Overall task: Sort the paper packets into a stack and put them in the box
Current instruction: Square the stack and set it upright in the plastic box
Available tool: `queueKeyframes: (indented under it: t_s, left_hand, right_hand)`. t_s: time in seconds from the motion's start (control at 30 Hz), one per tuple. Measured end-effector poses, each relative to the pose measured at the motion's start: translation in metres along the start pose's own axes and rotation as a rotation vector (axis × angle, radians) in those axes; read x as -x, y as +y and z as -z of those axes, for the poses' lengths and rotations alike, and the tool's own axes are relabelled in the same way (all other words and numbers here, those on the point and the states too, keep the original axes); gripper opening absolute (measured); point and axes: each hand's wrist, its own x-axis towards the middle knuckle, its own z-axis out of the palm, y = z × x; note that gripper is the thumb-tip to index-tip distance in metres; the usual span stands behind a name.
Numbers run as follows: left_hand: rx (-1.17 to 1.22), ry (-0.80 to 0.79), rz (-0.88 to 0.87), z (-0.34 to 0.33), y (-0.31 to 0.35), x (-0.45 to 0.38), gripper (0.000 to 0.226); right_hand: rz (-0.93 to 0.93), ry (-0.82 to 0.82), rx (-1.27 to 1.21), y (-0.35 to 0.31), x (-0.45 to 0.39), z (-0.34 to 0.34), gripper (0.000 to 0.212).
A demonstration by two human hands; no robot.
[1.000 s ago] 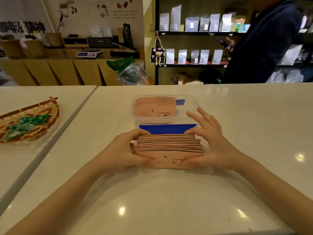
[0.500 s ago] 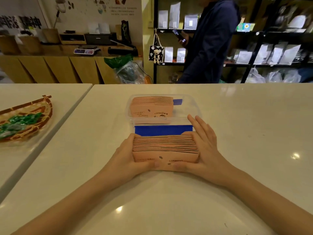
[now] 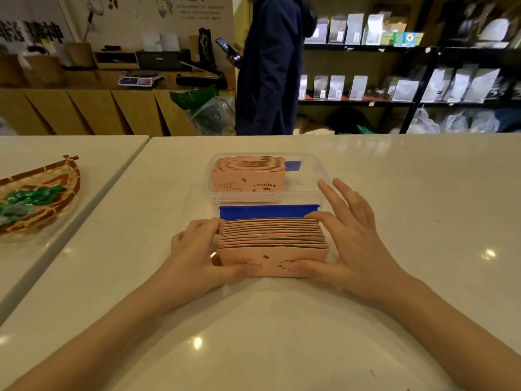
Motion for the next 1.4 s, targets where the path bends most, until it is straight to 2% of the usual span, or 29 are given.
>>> queueKeyframes:
  t_s: [0.1, 0.23, 0.4, 0.53, 0.6, 0.77, 1.0, 1.1, 1.27, 1.4]
  left_hand:
    - [-0.07, 0.018, -0.029, -0.003, 0.004, 0.004, 0.04]
    - [-0.038, 0.012, -0.02, -0.01, 0.006, 0.006, 0.037]
    - [0.003, -0.016, -0.026, -0.011, 0.004, 0.005, 0.055]
    - [0.153, -0.154, -0.051, 0.001, 0.005, 0.003, 0.038]
    - [0.19, -0.169, -0.082, 0.008, 0.005, 0.002, 0.042]
    - [0.042, -0.082, -0.175, 0.018, 0.0, -0.003, 0.049]
    - [-0.068, 0.038, -0.275, 0.04, 0.014, -0.013, 0.046]
    - [-0.116, 0.103, -0.329, 0.059, 0.028, -0.024, 0.045]
    - [-0.183, 0.267, -0.313, 0.082, 0.047, -0.057, 0.047]
    - [-0.206, 0.266, -0.215, 0.089, 0.043, -0.081, 0.045]
  right_hand:
    - [0.004, -0.024, -0.005, -0.001, 0.001, 0.002, 0.078]
    - [-0.008, -0.045, -0.043, -0.002, 0.003, -0.001, 0.07]
    - [-0.035, -0.072, -0.078, -0.005, 0.005, -0.005, 0.075]
    - [-0.011, -0.109, -0.169, -0.004, 0.003, 0.003, 0.036]
    - [-0.023, -0.113, -0.292, -0.001, 0.003, 0.007, 0.032]
    - [-0.027, -0.122, -0.375, 0.005, -0.003, 0.011, 0.047]
    - [0.014, -0.193, -0.349, 0.002, -0.022, 0.032, 0.042]
    - [0.109, -0.104, -0.289, -0.001, -0.04, 0.052, 0.041]
    - [0.077, 0.039, -0.242, -0.003, -0.079, 0.072, 0.033]
    - [0.057, 0.075, -0.224, 0.004, -0.104, 0.06, 0.037]
